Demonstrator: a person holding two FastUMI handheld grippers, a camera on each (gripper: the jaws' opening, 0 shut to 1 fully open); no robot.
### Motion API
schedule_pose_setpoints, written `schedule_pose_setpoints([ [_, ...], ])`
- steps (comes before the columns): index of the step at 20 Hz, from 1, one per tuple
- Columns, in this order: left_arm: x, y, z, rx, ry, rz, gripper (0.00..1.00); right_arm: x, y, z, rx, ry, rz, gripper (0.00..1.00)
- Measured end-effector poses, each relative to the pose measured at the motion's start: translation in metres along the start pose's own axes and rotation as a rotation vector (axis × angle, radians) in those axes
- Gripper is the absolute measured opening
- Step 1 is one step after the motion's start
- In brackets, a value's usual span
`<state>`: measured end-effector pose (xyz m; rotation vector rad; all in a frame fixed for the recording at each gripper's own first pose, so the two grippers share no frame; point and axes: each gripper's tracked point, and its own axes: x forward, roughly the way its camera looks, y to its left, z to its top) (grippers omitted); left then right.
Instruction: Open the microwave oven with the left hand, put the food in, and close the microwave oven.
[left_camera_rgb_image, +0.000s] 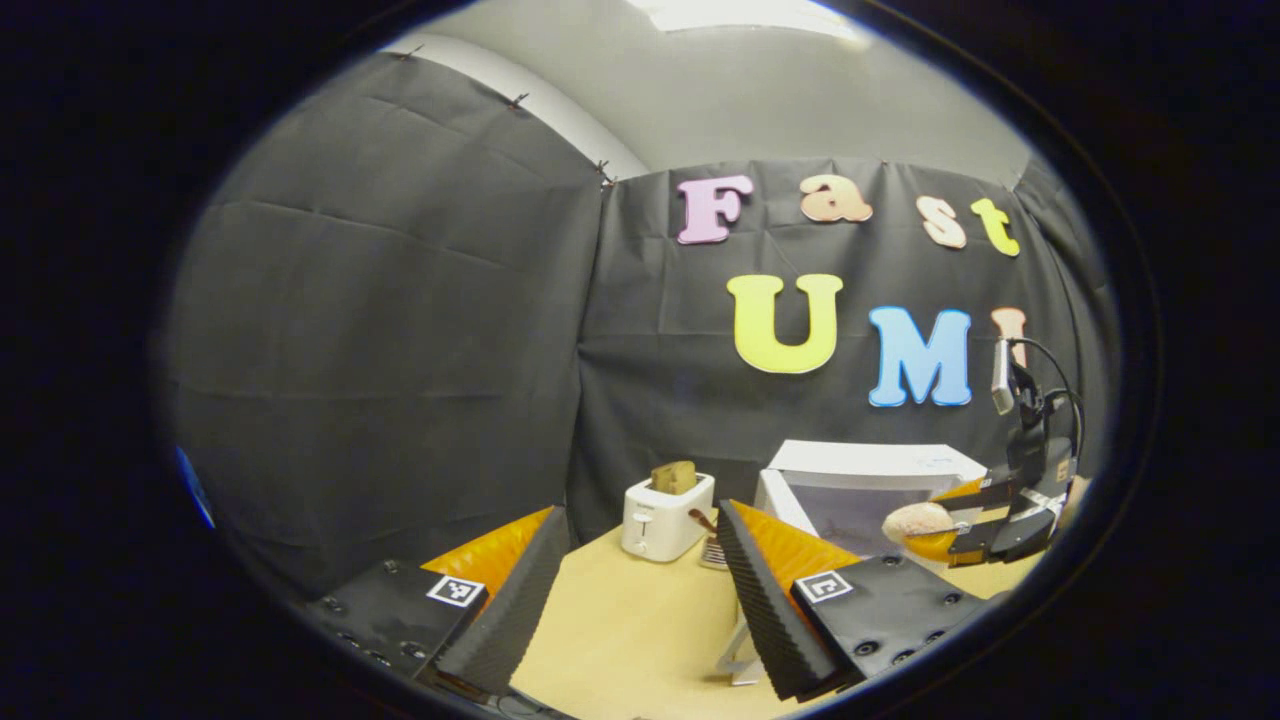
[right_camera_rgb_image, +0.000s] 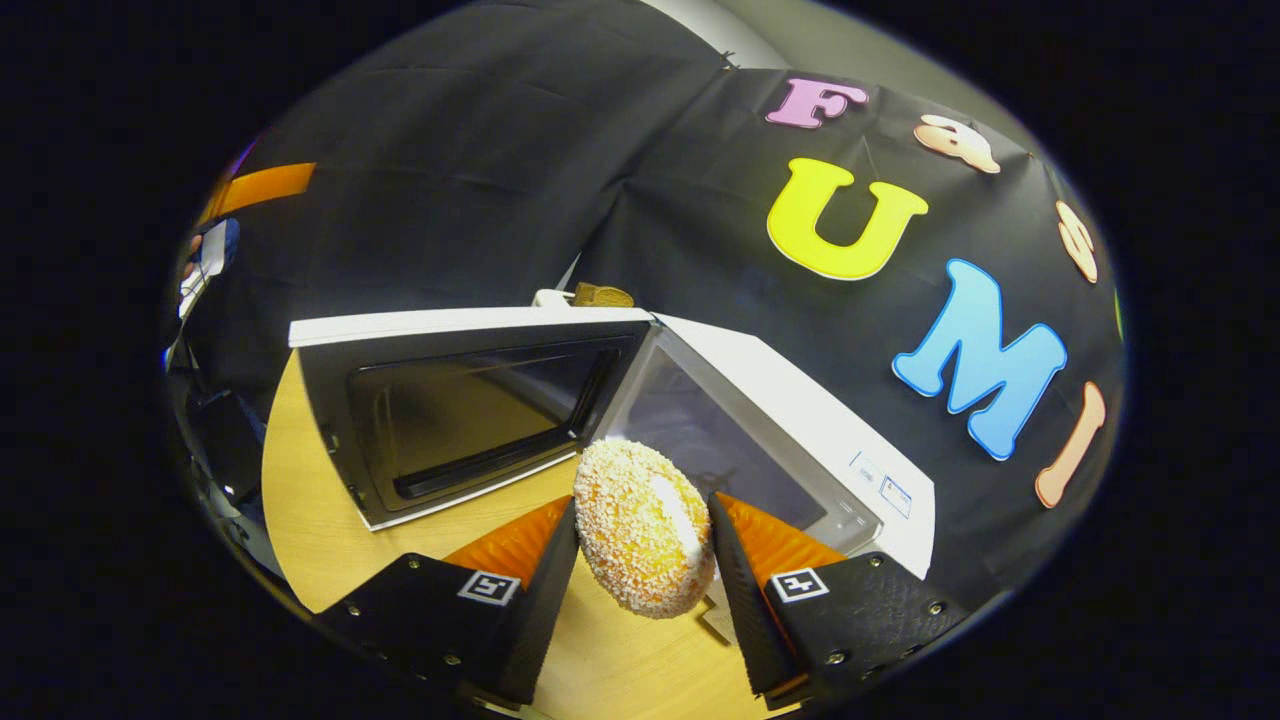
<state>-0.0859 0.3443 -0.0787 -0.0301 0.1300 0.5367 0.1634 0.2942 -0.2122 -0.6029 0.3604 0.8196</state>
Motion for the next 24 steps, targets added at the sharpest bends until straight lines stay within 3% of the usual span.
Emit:
schedule_pose_setpoints([
  [13,0.041,0.066,-0.021,0.0,0.067,0.087,0.96,0.116,-0.02,-0.012,-0.048,0.049,-0.104,0.76],
  [17,0.047,0.076,-0.026,-0.005,0.082,0.103,0.96,0.149,-0.038,-0.026,-0.132,0.056,-0.2,0.76],
  [24,0.05,0.092,-0.037,0.012,0.114,0.13,0.96,0.202,-0.046,-0.06,-0.156,0.13,-0.251,0.79],
])
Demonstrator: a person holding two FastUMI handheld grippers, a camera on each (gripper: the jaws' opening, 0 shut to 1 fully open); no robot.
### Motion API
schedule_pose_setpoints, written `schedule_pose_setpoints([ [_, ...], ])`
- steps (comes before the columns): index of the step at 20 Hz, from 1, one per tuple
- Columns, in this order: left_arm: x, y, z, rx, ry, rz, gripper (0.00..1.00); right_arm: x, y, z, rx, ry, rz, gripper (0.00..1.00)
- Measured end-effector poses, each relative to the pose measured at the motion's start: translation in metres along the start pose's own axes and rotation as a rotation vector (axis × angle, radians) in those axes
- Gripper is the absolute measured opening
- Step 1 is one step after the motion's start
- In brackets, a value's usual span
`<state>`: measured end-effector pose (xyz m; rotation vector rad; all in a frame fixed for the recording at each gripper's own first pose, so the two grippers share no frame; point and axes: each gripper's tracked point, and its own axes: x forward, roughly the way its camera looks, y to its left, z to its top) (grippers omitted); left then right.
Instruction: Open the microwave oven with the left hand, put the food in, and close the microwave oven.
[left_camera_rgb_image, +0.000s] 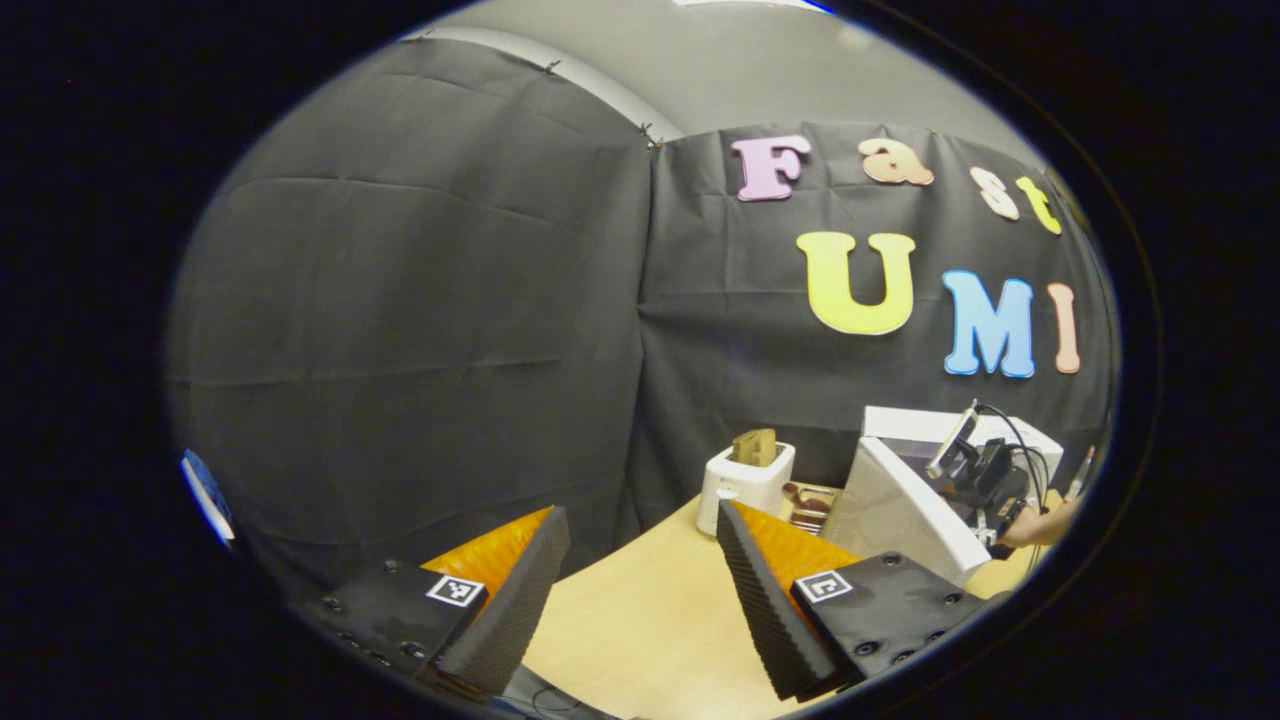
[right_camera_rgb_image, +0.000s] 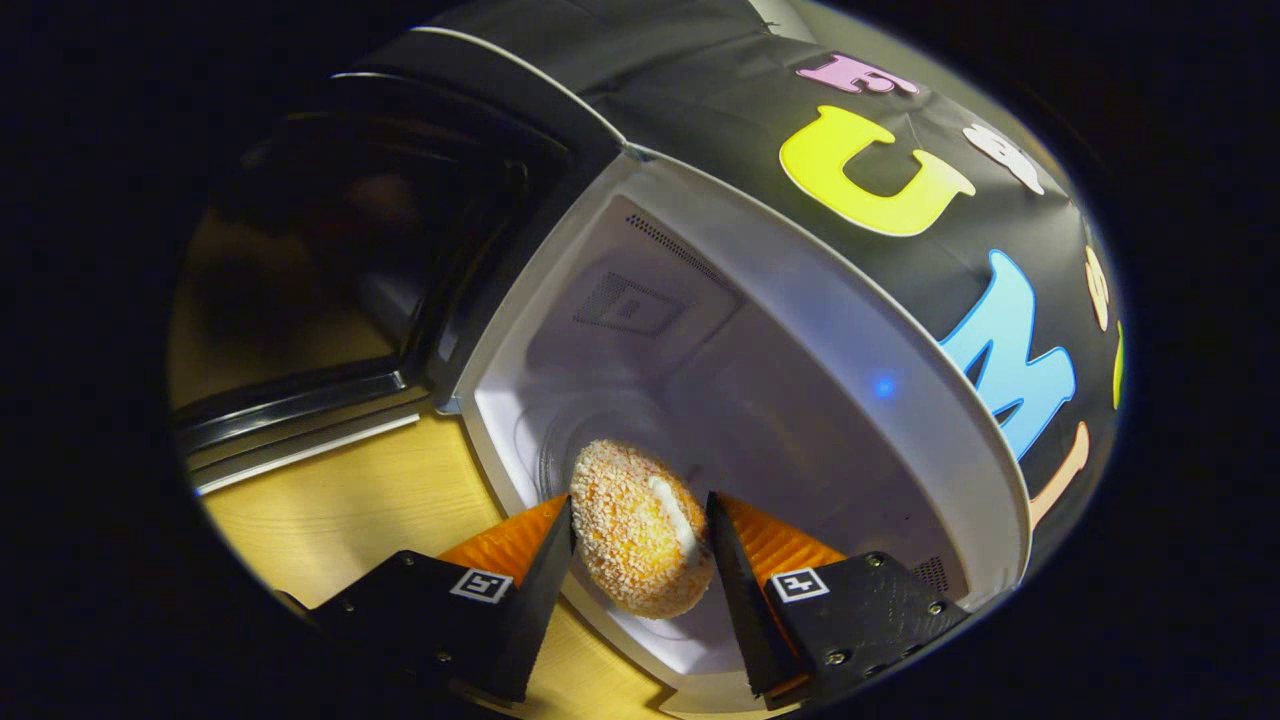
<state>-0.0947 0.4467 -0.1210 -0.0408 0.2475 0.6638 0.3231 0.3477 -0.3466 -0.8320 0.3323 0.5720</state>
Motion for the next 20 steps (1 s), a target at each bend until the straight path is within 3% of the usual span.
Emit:
schedule_pose_setpoints([
  [5,0.004,0.0,-0.001,-0.012,0.003,-0.007,0.97,0.011,0.0,-0.003,-0.028,0.011,-0.019,0.81],
  [8,0.004,-0.003,0.004,-0.007,-0.011,-0.021,0.96,0.002,-0.007,0.003,-0.023,-0.004,-0.042,0.98],
  [10,0.006,-0.009,0.006,-0.018,-0.018,-0.039,0.97,-0.005,-0.011,0.012,-0.007,-0.022,-0.043,0.98],
  [20,0.016,-0.065,-0.018,-0.015,-0.015,-0.164,0.98,-0.111,-0.047,0.046,0.216,-0.166,-0.059,0.98],
])
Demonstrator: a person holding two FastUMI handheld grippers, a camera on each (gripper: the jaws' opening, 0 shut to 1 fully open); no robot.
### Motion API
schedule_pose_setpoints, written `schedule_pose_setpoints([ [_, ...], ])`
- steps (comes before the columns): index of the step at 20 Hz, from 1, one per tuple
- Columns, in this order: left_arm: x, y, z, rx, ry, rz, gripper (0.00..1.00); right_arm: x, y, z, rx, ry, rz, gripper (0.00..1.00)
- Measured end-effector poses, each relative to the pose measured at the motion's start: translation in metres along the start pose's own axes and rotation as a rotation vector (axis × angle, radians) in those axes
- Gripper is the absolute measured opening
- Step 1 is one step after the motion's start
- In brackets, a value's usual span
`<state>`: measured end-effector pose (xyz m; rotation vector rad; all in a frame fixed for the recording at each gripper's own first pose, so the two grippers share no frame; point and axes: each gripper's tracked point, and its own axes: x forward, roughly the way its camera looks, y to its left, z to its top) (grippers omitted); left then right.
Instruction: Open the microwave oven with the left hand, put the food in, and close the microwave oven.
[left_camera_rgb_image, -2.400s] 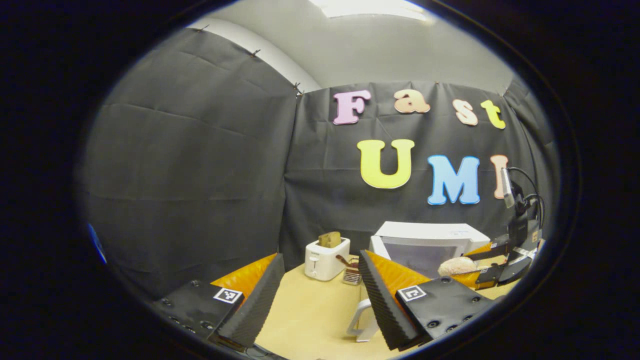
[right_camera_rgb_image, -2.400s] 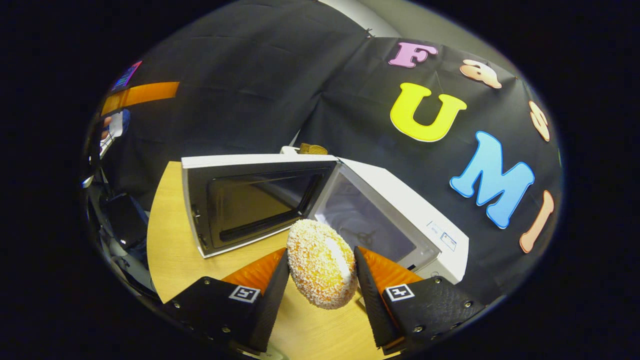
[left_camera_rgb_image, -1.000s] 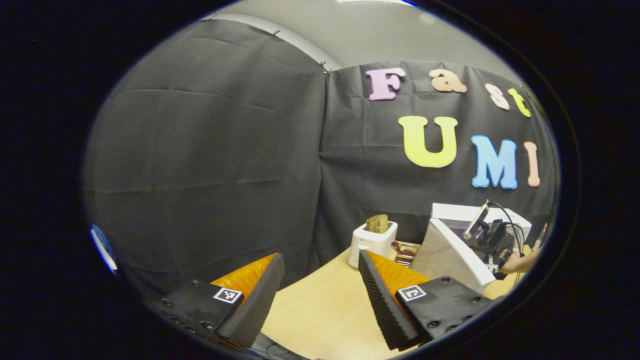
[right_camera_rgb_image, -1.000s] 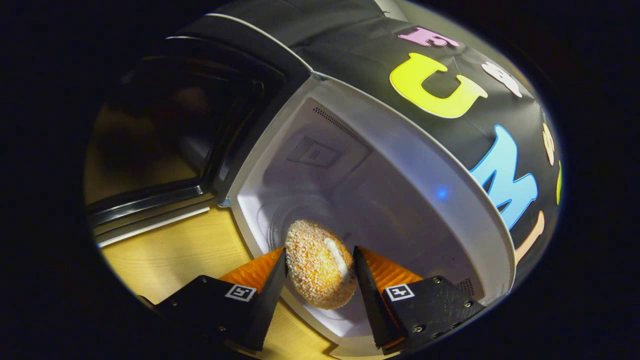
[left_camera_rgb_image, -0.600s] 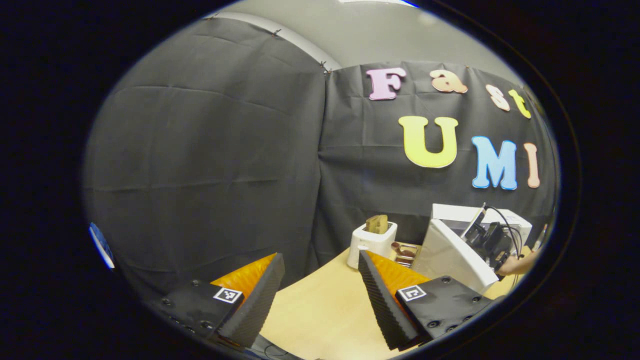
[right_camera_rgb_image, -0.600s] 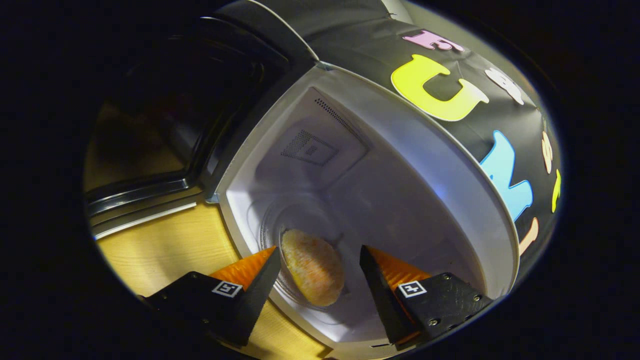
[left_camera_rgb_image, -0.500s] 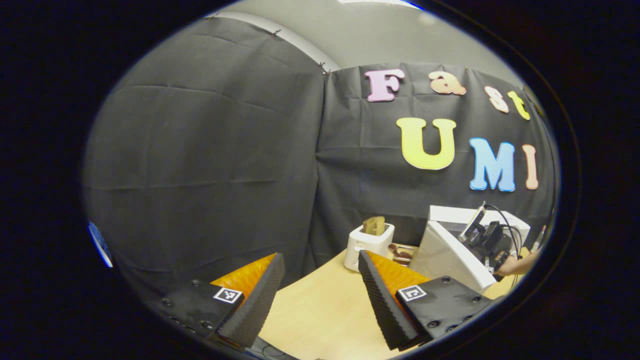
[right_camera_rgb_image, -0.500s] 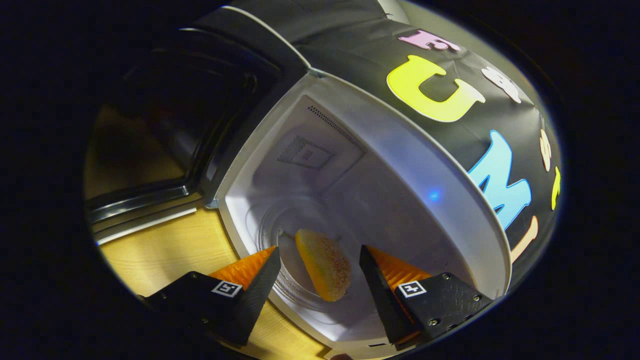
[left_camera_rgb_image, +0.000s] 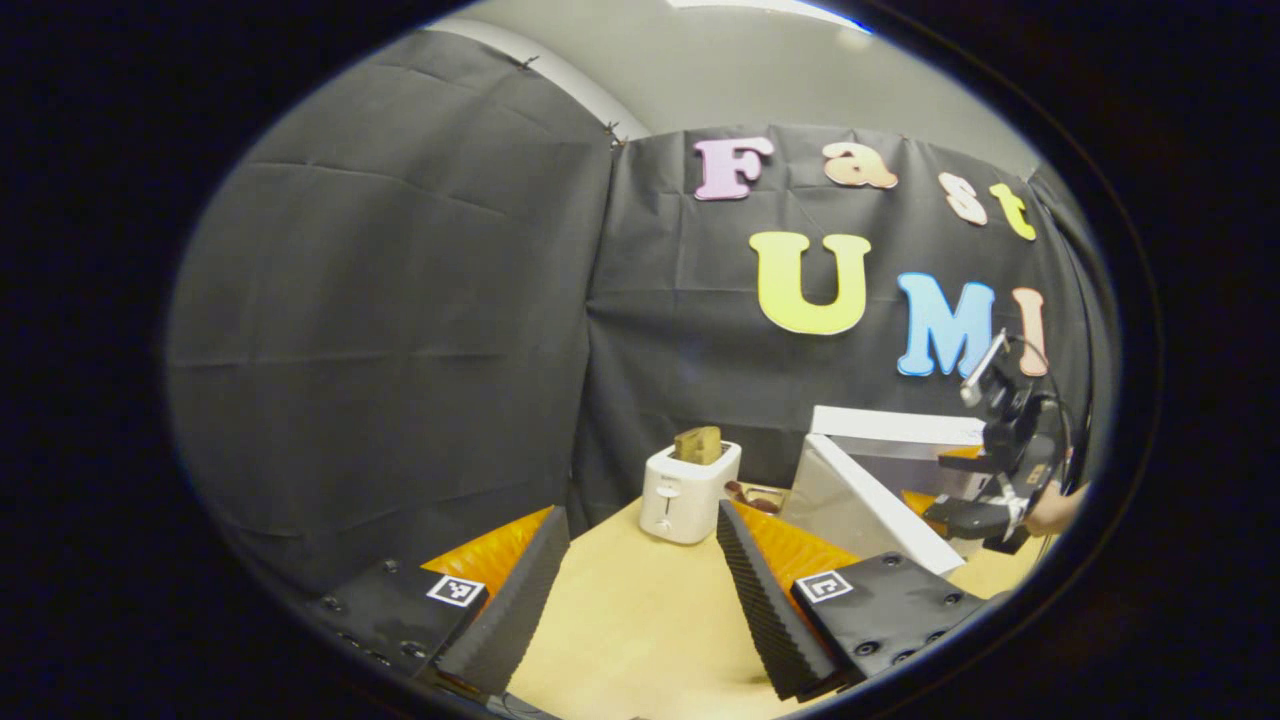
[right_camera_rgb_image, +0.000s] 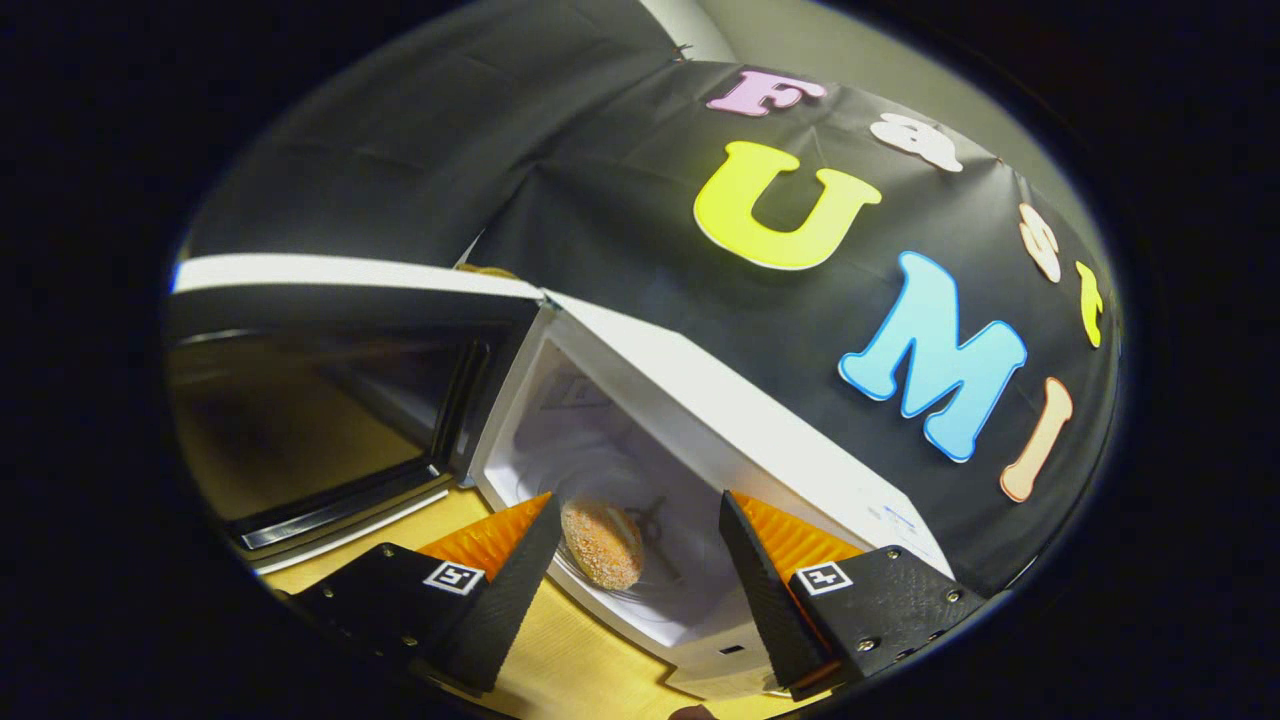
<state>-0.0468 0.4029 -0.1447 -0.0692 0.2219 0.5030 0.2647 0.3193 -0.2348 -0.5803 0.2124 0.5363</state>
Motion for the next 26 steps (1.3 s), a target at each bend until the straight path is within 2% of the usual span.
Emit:
schedule_pose_setpoints([
  [6,0.022,-0.025,-0.02,0.025,0.02,-0.058,0.96,-0.077,-0.056,0.037,0.136,-0.099,-0.075,0.97],
  [8,0.027,-0.037,-0.033,0.0,0.05,-0.08,0.77,-0.094,-0.072,0.042,0.149,-0.122,-0.094,0.97],
  [12,0.03,-0.057,-0.061,-0.004,0.113,-0.114,0.19,-0.123,-0.1,0.039,0.156,-0.137,-0.128,0.97],
  [14,0.028,-0.073,-0.074,-0.008,0.145,-0.159,0.09,-0.138,-0.11,0.036,0.171,-0.139,-0.144,0.97],
  [15,0.028,-0.076,-0.078,-0.001,0.152,-0.17,0.09,-0.145,-0.116,0.034,0.179,-0.14,-0.152,0.97],
  [16,0.031,-0.076,-0.079,0.012,0.154,-0.144,0.09,-0.151,-0.121,0.031,0.186,-0.141,-0.161,0.97],
  [17,0.039,-0.087,-0.092,0.01,0.168,-0.169,0.05,-0.157,-0.125,0.029,0.19,-0.141,-0.169,0.97],
  [18,0.025,-0.093,-0.092,0.008,0.183,-0.18,0.07,-0.164,-0.129,0.026,0.192,-0.14,-0.177,0.97],
  [26,0.013,-0.15,-0.092,0.059,0.195,-0.303,0.07,-0.198,-0.152,0.003,0.206,-0.115,-0.235,0.97],
])
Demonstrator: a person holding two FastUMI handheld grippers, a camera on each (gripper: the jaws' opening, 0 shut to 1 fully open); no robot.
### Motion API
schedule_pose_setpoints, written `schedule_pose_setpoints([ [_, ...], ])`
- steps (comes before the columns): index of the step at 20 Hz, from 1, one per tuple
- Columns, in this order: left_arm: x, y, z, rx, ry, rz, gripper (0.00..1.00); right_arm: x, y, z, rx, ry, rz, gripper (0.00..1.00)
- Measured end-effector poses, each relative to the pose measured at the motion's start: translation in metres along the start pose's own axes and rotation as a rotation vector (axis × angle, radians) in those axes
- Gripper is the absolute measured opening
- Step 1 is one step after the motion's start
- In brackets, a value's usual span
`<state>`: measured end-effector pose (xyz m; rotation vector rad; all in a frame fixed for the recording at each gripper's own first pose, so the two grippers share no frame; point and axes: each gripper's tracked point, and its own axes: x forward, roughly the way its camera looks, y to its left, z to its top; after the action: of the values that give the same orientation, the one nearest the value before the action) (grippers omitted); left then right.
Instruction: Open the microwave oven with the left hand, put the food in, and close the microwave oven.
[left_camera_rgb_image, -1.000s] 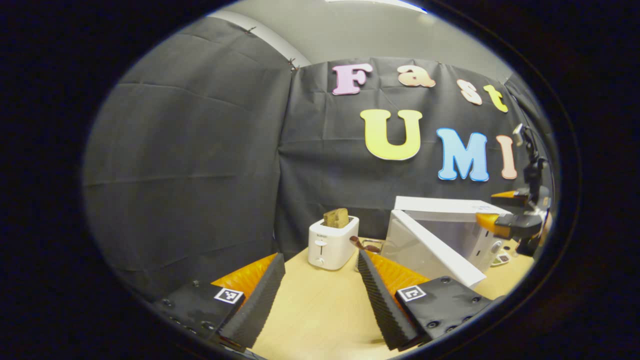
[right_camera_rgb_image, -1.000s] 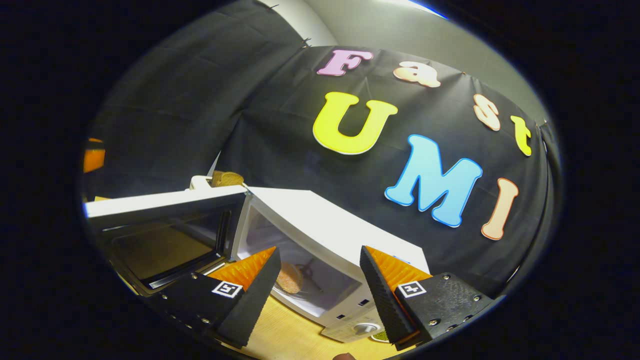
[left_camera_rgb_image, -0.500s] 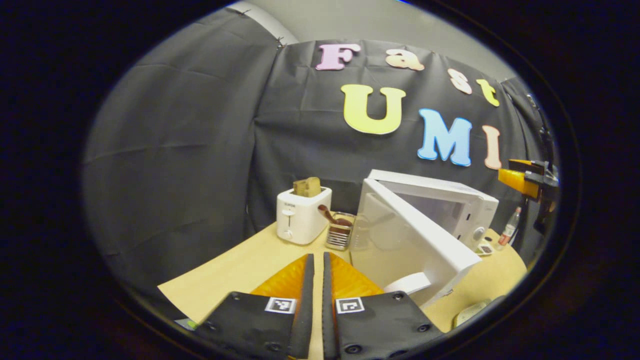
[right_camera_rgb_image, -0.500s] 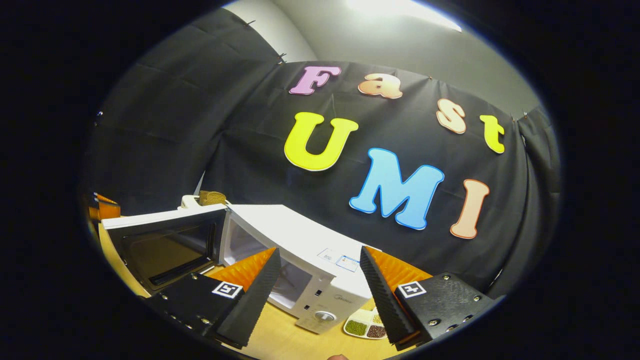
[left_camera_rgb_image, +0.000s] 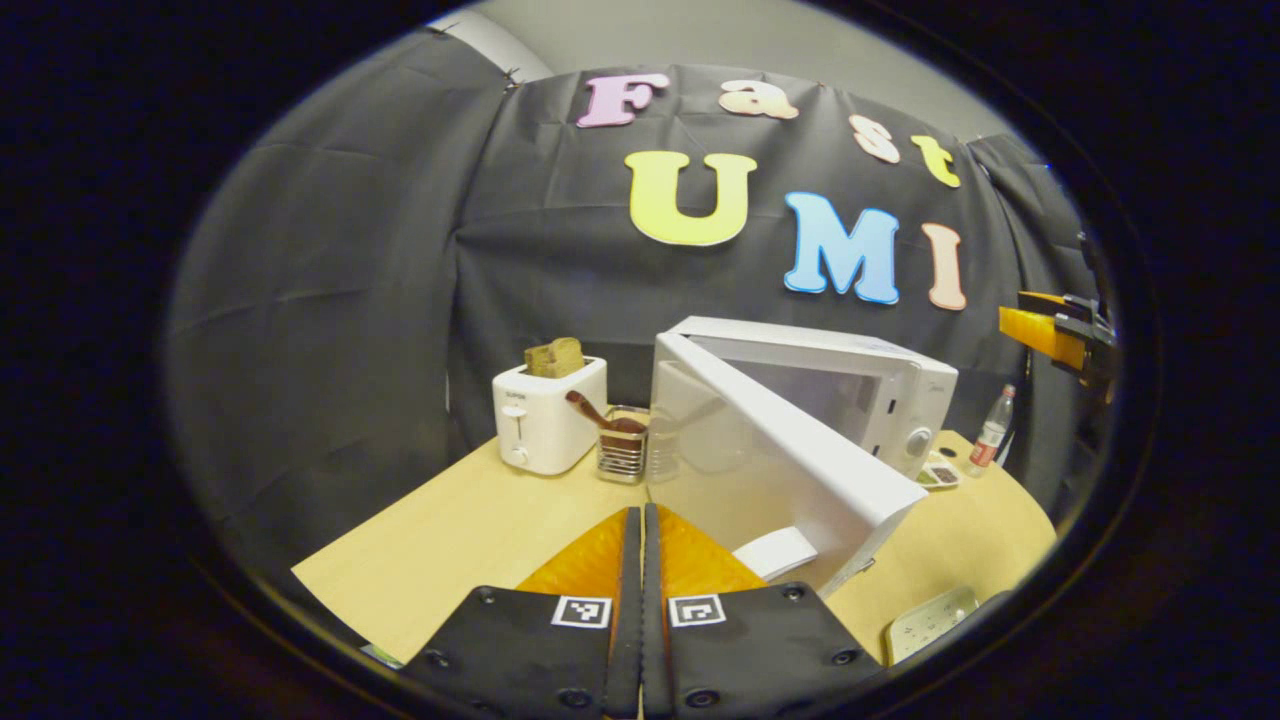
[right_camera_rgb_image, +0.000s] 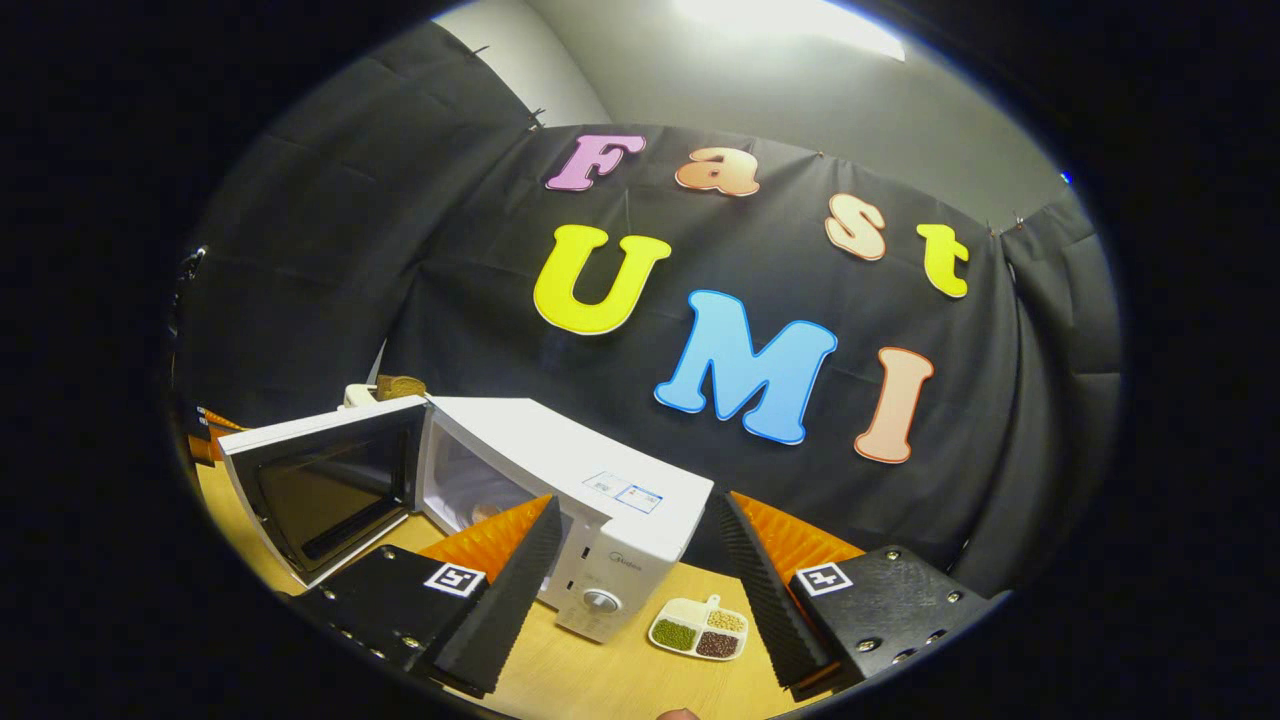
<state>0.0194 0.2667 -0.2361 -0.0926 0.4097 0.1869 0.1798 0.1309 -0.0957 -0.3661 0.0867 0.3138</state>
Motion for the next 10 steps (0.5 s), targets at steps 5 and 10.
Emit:
schedule_pose_setpoints([
  [5,0.013,-0.046,0.007,0.008,-0.002,-0.114,0.07,-0.016,-0.015,-0.005,0.022,0.022,-0.044,0.97],
  [10,0.032,-0.094,0.012,0.026,0.004,-0.243,0.07,-0.033,-0.028,-0.008,0.037,0.045,-0.101,0.97],
])
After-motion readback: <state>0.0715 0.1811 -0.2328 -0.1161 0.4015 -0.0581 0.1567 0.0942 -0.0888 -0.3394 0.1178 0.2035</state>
